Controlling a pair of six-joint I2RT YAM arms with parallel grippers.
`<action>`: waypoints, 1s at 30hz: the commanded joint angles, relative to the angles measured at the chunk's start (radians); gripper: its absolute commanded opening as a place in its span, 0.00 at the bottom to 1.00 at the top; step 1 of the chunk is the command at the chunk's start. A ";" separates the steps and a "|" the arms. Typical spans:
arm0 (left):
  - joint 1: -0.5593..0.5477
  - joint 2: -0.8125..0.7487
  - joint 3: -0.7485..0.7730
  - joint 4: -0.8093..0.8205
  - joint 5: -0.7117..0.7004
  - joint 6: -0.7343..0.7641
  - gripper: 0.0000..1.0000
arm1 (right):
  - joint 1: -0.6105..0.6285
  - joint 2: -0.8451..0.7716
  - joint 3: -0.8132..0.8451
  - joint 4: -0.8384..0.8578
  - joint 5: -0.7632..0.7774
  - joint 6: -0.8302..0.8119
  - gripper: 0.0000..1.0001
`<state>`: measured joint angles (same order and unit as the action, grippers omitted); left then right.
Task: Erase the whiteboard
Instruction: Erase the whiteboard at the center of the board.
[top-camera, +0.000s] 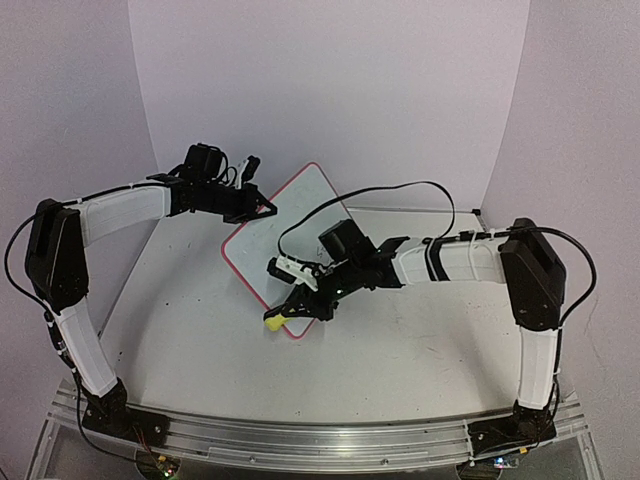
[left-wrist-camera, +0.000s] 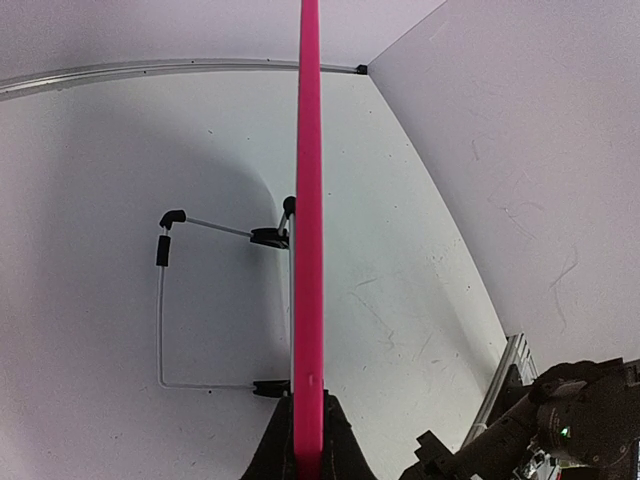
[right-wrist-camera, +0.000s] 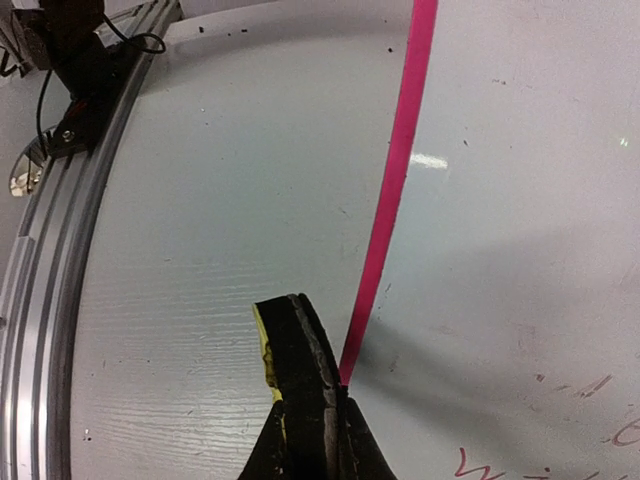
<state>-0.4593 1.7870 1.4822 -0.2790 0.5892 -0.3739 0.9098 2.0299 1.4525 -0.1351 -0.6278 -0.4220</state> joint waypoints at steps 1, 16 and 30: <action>-0.041 -0.023 -0.021 -0.058 0.043 0.010 0.00 | -0.038 -0.093 0.017 0.003 -0.155 0.019 0.00; -0.041 -0.018 -0.024 -0.057 0.042 0.010 0.00 | -0.065 0.051 0.108 -0.048 -0.022 0.011 0.00; -0.041 -0.006 -0.019 -0.057 0.049 0.010 0.00 | -0.046 0.086 0.100 -0.078 -0.058 -0.007 0.00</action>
<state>-0.4595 1.7866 1.4818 -0.2790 0.5911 -0.3633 0.8409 2.0850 1.5490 -0.1902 -0.6811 -0.4129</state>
